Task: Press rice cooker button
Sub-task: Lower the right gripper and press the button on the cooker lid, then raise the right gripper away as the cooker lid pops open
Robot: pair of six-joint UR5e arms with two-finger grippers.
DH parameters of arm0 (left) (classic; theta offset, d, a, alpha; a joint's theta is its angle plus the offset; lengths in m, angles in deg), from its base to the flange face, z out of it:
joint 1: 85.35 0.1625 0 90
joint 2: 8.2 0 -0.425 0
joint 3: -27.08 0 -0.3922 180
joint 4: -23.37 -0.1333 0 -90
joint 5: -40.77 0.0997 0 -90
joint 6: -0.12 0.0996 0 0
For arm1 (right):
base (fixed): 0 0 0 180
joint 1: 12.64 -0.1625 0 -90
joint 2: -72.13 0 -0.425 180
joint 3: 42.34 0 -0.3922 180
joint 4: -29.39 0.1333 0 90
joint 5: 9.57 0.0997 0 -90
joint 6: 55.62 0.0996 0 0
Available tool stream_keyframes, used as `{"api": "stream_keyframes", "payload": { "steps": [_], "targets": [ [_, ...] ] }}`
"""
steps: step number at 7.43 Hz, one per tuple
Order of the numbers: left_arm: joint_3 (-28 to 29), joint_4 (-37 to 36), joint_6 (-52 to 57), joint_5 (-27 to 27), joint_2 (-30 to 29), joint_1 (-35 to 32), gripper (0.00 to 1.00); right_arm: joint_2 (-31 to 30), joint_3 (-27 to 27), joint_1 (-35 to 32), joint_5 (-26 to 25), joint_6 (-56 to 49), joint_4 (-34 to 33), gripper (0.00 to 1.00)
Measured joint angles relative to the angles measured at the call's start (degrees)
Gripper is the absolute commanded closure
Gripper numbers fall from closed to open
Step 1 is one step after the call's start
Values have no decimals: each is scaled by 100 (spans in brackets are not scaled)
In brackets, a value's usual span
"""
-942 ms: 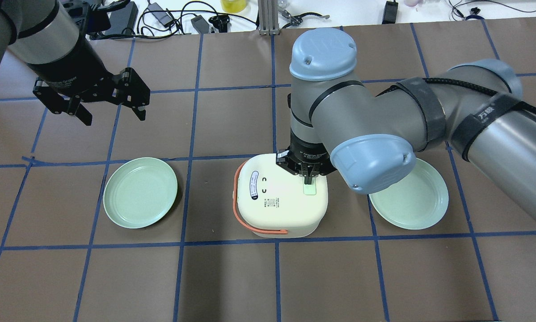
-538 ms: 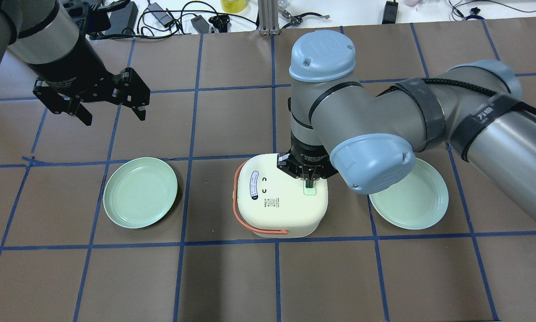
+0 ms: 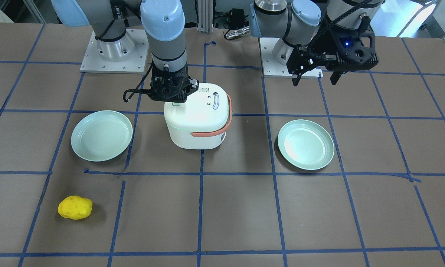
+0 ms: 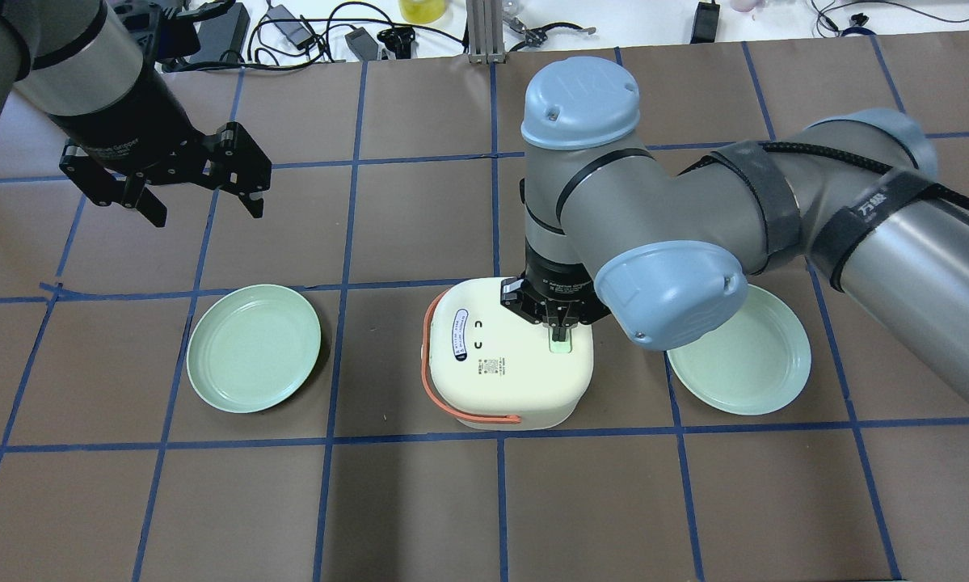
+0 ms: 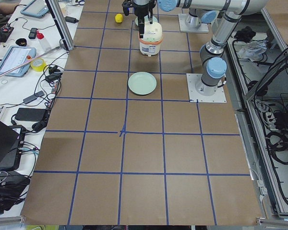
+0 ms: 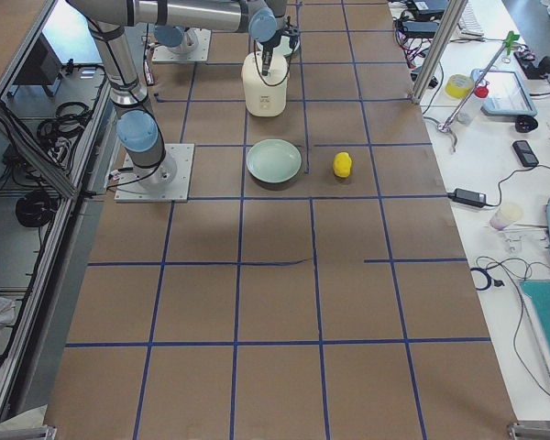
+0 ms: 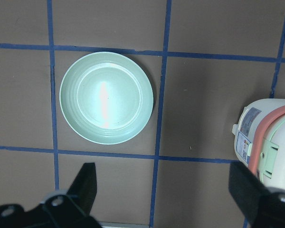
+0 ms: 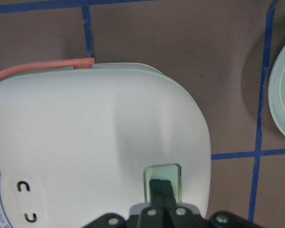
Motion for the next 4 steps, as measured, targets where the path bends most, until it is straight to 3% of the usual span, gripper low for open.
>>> {"api": "stream_keyframes", "payload": {
  "steps": [1, 2, 3, 4],
  "targets": [
    [0, 0, 0, 0, 0, 0, 0, 3, 2, 0, 4, 0, 2, 68],
    [0, 0, 3, 0, 0, 0, 0, -3, 36, 3, 6, 0, 1, 30],
    [0, 0, 3, 0, 0, 0, 0, -27, 166, 18, -15, 4, 34, 8],
    [0, 0, 2, 0, 0, 0, 0, -55, 390, 57, -63, 3, 181, 0]
  ]
}}
